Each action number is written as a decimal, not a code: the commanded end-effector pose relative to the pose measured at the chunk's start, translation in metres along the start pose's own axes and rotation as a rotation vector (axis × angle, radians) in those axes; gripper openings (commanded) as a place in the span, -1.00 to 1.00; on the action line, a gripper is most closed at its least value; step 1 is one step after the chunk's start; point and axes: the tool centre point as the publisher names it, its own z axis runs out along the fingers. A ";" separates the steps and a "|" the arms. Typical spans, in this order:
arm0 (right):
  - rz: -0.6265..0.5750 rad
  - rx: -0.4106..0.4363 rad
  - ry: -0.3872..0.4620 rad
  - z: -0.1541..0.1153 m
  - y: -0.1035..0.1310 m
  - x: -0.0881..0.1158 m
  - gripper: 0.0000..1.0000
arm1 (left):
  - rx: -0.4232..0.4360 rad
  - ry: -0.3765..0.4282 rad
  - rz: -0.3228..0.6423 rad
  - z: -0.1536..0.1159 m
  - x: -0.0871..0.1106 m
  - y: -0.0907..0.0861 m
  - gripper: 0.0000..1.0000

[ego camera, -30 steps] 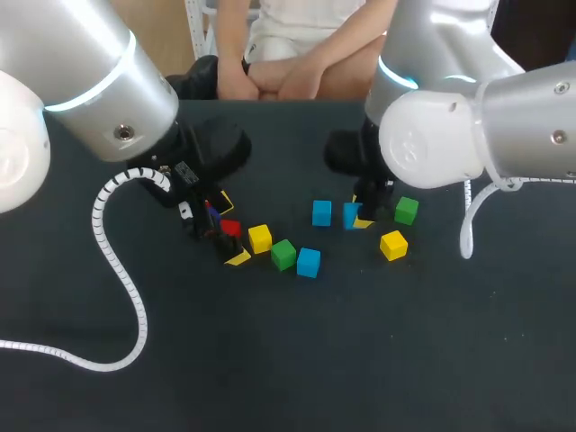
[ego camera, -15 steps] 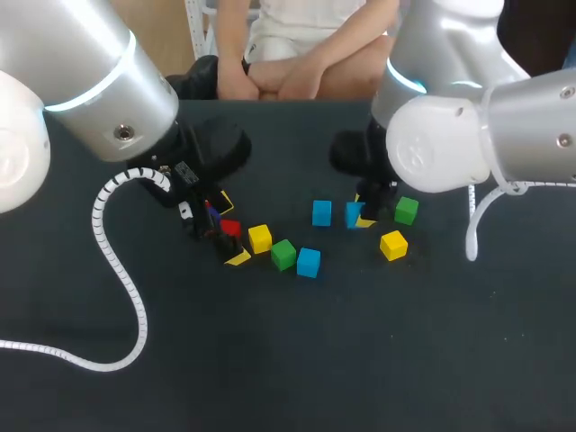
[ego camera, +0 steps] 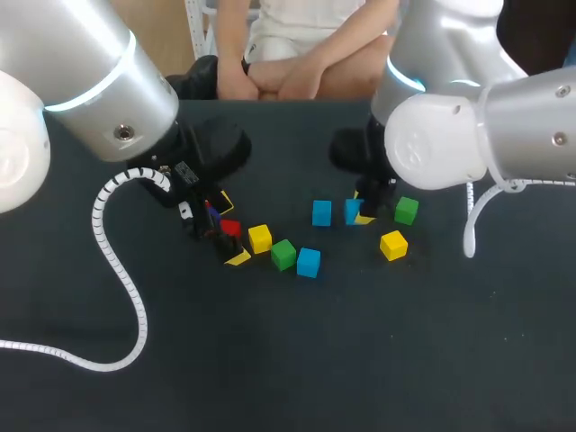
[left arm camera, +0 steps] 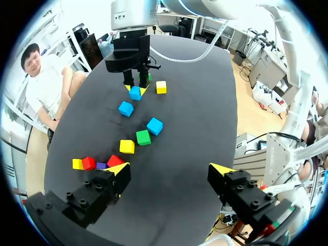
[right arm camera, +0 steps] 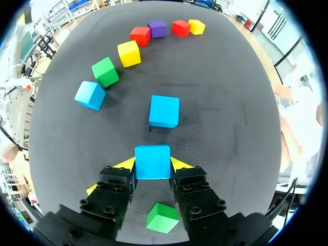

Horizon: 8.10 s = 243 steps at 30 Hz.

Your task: Place the blue cubes, place green cubes on the blue cubes, place the yellow cubes on the green cubes, then place the red cubes on the yellow cubes, and place purple cube on the red cubes.

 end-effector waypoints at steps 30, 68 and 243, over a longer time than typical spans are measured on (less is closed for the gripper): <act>-0.004 -0.023 0.011 0.011 0.000 -0.006 -1.00 | 0.002 0.002 0.001 0.000 0.000 0.001 1.00; -0.002 -0.020 0.022 0.013 -0.009 -0.004 -1.00 | 0.002 0.002 0.001 0.000 0.000 0.001 1.00; 0.019 0.020 -0.314 -0.049 0.020 0.041 1.00 | 0.002 0.002 0.001 0.000 0.000 0.001 1.00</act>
